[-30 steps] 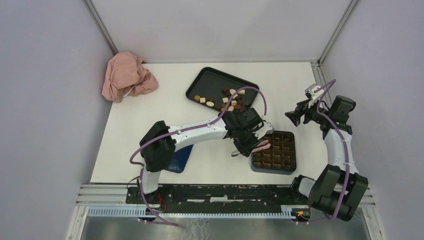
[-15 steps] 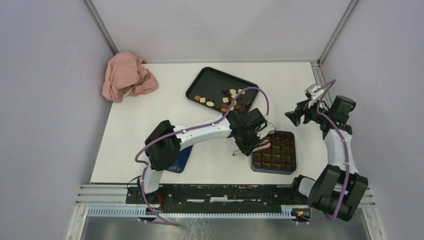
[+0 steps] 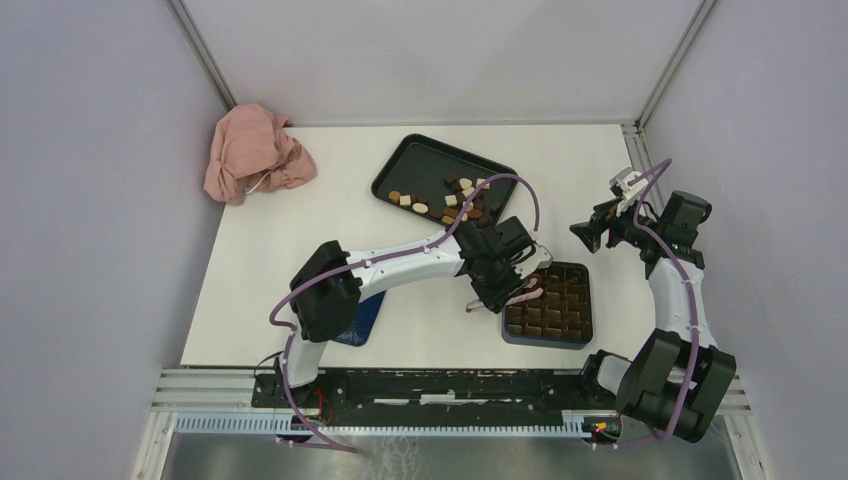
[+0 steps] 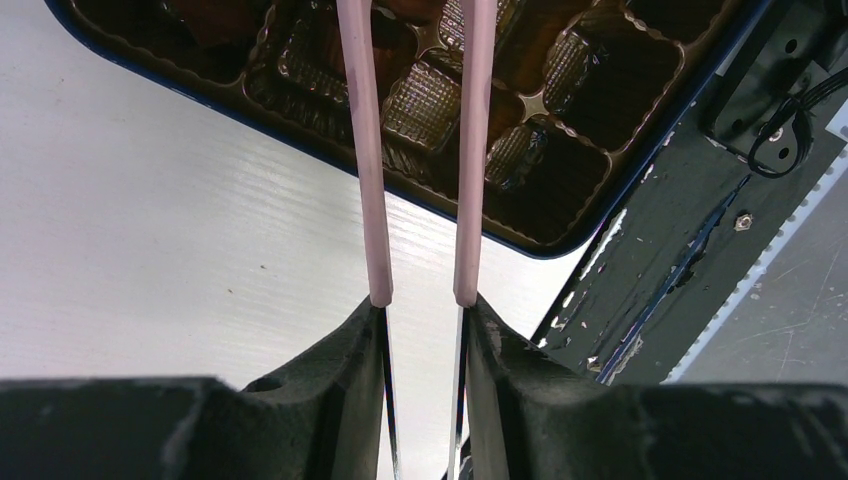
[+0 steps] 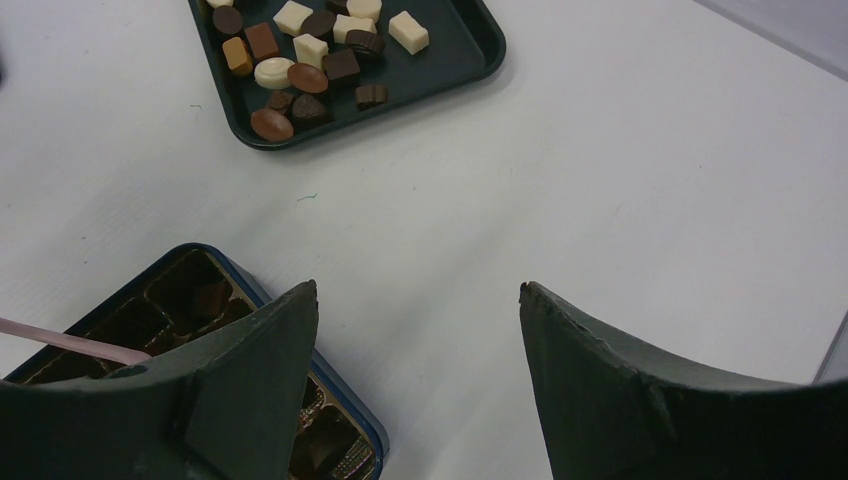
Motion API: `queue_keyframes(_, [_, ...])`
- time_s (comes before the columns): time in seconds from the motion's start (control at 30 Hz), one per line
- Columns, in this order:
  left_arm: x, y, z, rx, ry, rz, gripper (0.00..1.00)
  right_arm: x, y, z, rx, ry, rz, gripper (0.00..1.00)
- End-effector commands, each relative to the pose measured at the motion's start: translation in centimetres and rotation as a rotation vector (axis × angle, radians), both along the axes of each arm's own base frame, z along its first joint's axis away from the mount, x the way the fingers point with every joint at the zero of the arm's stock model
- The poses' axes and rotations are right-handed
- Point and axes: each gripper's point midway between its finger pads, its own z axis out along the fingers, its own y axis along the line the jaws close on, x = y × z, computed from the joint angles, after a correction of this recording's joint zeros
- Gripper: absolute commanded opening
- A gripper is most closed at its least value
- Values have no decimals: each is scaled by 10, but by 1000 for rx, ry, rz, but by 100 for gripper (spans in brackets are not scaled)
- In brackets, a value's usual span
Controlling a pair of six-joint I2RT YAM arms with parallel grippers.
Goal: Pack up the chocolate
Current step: Place the fake chocolate in the packing box.
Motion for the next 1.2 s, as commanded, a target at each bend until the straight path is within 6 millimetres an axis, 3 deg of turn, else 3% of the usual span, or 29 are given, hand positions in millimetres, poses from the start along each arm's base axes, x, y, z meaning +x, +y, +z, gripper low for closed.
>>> queue_keyframes(0.0, [3,-13,9,-34,-5,18,39,5,1,18,-17,-60,25,80])
queue_keyframes(0.27, [5,-14,13,-51,-17,33,39,5,1,19,-18,-61,25,79])
queue_keyframes(0.47, [14,-25,48,-210,-23,76,38,5,1,20,-18,-64,28,80])
queue_keyframes(0.63, [42,-12,68,-313,1,167,38,4,2,21,-18,-67,29,80])
queue_keyframes(0.83, [95,37,73,-320,-6,311,38,4,3,22,-17,-73,32,79])
queue_keyframes(1.07, [171,122,68,-236,-79,518,38,3,3,22,-15,-73,33,79])
queue_keyframes(1.17, [192,153,60,-135,-133,573,38,3,3,22,-14,-74,34,79])
